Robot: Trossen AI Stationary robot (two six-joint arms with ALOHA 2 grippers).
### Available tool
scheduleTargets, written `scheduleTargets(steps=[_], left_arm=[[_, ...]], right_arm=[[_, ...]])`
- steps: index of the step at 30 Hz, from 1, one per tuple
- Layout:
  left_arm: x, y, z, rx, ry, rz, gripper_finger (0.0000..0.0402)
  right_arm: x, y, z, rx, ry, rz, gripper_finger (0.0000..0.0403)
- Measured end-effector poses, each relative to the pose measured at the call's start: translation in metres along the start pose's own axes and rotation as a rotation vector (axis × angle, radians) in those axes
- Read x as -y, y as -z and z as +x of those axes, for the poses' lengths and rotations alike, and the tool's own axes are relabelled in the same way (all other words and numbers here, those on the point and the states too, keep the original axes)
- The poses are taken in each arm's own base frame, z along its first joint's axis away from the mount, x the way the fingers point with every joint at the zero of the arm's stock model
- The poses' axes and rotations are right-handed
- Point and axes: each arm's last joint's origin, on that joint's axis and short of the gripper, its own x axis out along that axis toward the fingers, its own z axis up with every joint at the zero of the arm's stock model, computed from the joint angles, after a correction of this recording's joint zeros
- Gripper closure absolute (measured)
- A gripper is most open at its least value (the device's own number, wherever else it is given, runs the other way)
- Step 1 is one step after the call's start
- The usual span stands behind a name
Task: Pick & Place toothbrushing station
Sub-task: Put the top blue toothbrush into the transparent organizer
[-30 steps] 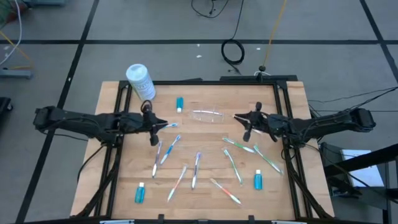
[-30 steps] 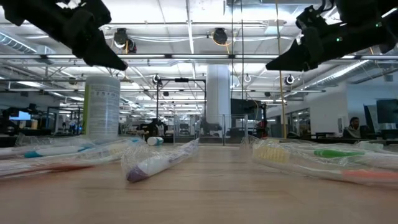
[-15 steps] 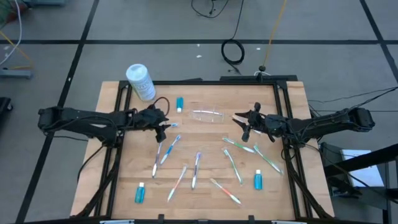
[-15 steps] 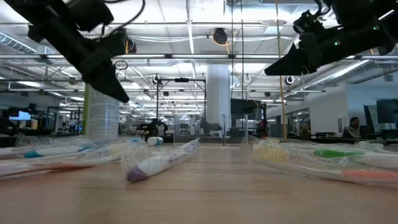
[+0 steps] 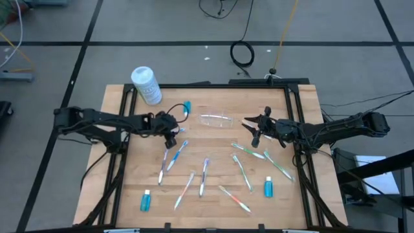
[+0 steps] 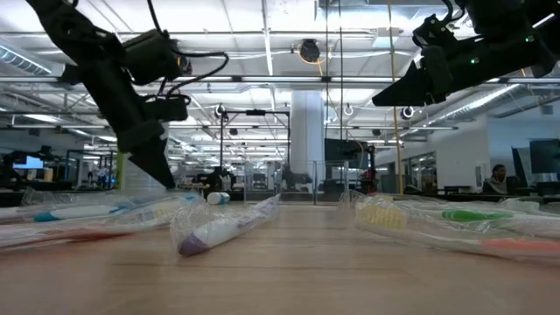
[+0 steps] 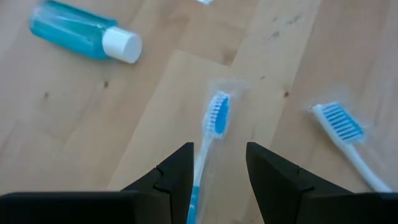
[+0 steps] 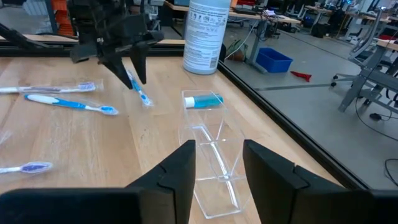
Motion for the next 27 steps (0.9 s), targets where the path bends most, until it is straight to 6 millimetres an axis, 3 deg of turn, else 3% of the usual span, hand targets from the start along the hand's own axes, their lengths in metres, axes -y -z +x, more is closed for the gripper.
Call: scheduleTargets(steps=[10,27], left_arm=[[0.002,0.001,0.015,-0.016,-0.009,0.007,0.0247],[-0.012,0.001,0.018,-0.03,-0.016,-0.047,0.0247]], right_arm=[[0.0,0.0,0.0,0.0,0.0,0.0,0.0273],[0.0,0.0,0.0,-0.001,0.0,-0.001,0.0273]])
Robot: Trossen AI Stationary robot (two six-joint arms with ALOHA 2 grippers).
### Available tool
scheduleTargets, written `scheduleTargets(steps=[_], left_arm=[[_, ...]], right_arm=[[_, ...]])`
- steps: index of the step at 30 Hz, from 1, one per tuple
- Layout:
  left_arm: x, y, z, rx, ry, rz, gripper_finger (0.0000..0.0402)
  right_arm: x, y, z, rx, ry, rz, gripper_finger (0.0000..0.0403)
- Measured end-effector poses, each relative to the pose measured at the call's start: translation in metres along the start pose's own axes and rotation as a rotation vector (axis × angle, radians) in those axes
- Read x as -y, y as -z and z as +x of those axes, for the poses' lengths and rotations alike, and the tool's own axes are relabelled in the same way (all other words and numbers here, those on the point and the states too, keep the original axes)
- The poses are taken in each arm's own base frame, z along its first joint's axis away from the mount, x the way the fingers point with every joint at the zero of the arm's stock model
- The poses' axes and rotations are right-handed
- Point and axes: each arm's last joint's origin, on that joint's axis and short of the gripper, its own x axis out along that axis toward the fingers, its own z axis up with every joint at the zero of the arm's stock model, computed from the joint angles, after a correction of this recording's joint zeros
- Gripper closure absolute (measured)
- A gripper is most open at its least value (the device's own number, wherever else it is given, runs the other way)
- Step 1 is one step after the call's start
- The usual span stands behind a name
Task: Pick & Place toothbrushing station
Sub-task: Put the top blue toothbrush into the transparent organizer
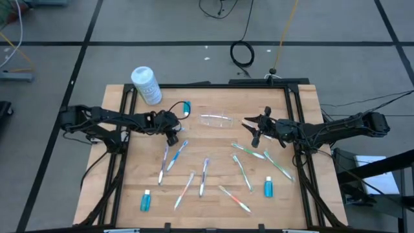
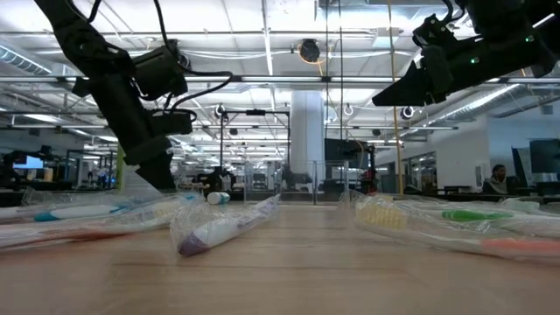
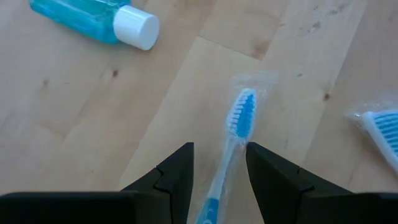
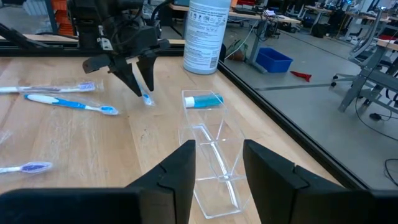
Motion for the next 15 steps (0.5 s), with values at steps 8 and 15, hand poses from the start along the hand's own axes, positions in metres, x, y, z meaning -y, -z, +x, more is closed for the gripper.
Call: scheduleTargets(steps=[8,15], left_arm=[[0.0004,0.0002,0.0,-0.003,0.02,0.003,0.0248],[0.0007,0.0015,0.0034,-0.015,0.019,0.006,0.0248]], right_arm=[[0.0,0.0,0.0,0.0,0.0,0.0,0.0273],[0.0,0.0,0.0,0.0,0.0,0.0,0.0273]])
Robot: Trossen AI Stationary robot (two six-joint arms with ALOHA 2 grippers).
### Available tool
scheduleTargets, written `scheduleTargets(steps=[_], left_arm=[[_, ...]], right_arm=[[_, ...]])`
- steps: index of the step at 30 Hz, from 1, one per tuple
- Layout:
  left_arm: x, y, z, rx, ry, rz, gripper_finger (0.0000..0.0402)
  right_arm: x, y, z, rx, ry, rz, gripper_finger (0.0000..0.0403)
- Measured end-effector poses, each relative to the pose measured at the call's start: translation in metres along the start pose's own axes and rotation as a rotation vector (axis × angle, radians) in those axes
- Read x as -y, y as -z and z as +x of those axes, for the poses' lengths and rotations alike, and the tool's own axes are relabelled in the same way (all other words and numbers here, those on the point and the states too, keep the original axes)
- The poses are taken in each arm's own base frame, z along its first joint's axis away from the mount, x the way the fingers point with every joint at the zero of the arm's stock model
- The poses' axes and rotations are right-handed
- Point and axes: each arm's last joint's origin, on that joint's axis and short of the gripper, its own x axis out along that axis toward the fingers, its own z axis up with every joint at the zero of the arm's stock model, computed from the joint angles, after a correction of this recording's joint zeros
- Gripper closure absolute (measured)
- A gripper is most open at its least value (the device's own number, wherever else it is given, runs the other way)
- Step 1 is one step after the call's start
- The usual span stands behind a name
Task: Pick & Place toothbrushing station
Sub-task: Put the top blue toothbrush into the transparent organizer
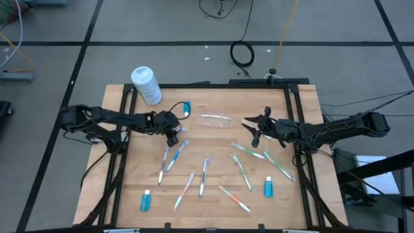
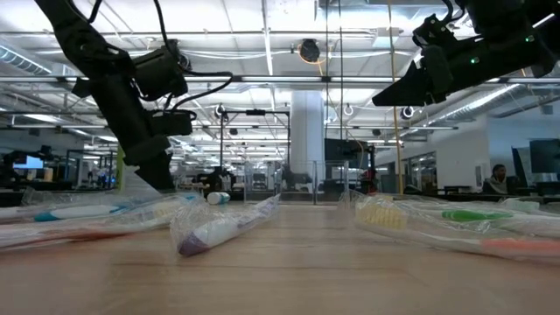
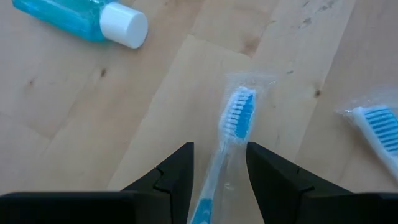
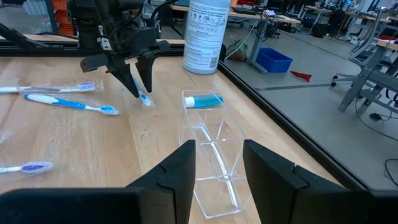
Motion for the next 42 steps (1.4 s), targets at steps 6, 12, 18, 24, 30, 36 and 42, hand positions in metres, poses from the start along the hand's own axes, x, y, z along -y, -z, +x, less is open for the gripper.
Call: scheduleTargets(steps=[6,12,18,24,30,36,42], left_arm=[[0.001,0.002,0.012,-0.02,-0.002,0.03,0.0248],[0.002,0.002,0.014,-0.027,0.004,0.041,0.0282],[0.002,0.003,0.014,-0.032,0.011,0.024,0.0343],[0.002,0.004,0.015,-0.036,0.015,0.023,0.0381],[0.003,-0.003,0.015,0.048,0.022,0.008,0.0395],[0.007,-0.02,0.013,0.22,0.033,-0.002,0.039],[0.012,-0.033,0.008,0.362,0.059,-0.036,0.0395]], right_arm=[[0.0,0.0,0.0,0.0,0.0,0.0,0.0273],[0.0,0.0,0.0,0.0,0.0,0.0,0.0273],[0.0,0.0,0.0,0.0,0.0,0.0,0.0273],[0.0,0.0,0.0,0.0,0.0,0.0,0.0273],[0.0,0.0,0.0,0.0,0.0,0.0,0.0273],[0.0,0.0,0.0,0.0,-0.001,0.0,0.0273],[0.0,0.0,0.0,-0.001,-0.002,0.0,0.0273]])
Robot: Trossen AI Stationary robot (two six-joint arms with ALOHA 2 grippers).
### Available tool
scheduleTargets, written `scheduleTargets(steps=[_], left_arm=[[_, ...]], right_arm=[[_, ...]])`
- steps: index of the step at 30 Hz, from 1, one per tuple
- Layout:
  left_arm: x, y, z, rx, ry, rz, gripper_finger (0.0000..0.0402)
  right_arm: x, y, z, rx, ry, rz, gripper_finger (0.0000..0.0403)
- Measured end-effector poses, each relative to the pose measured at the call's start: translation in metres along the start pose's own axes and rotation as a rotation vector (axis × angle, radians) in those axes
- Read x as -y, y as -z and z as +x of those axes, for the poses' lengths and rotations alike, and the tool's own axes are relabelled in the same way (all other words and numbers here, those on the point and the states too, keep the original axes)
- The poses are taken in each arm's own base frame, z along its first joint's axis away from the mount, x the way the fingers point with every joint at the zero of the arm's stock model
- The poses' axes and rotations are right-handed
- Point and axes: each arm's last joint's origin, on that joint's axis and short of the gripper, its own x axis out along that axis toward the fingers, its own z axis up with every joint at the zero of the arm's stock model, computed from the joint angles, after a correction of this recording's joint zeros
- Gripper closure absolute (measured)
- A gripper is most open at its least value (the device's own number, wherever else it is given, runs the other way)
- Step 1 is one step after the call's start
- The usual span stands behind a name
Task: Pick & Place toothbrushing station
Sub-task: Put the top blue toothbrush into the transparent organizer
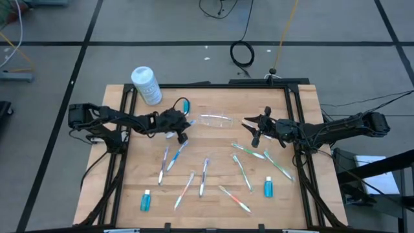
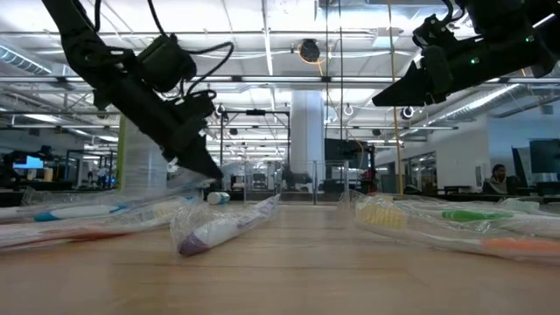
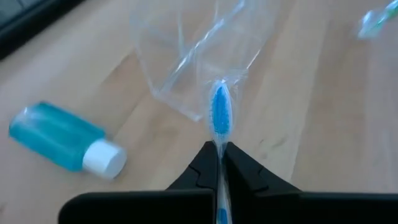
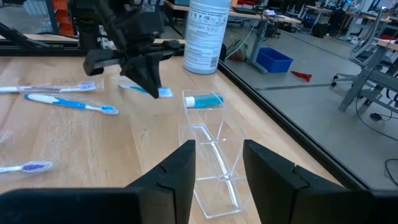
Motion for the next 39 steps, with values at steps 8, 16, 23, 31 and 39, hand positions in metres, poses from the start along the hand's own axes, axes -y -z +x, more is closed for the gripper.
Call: scheduleTargets(steps=[8,16,23,31,39], left_arm=[[0.009,-0.012,-0.002,0.13,0.041,0.008,0.0394],[0.016,-0.028,-0.006,0.307,0.078,-0.002,0.0382],[0.018,-0.042,-0.012,0.454,0.098,-0.018,0.0395],[0.016,-0.055,-0.02,0.621,0.022,-0.07,0.0389],[0.014,-0.066,-0.029,0.766,-0.004,-0.057,0.0384]], right_arm=[[0.0,0.0,0.0,0.0,-0.001,0.0,0.0273],[0.0,0.0,0.0,0.0,-0.001,0.0,0.0273],[0.0,0.0,0.0,0.0,-0.001,0.0,0.0273],[0.0,0.0,0.0,0.0,-0.001,0.0,0.0273],[0.0,0.0,0.0,0.0,-0.001,0.0,0.0273]])
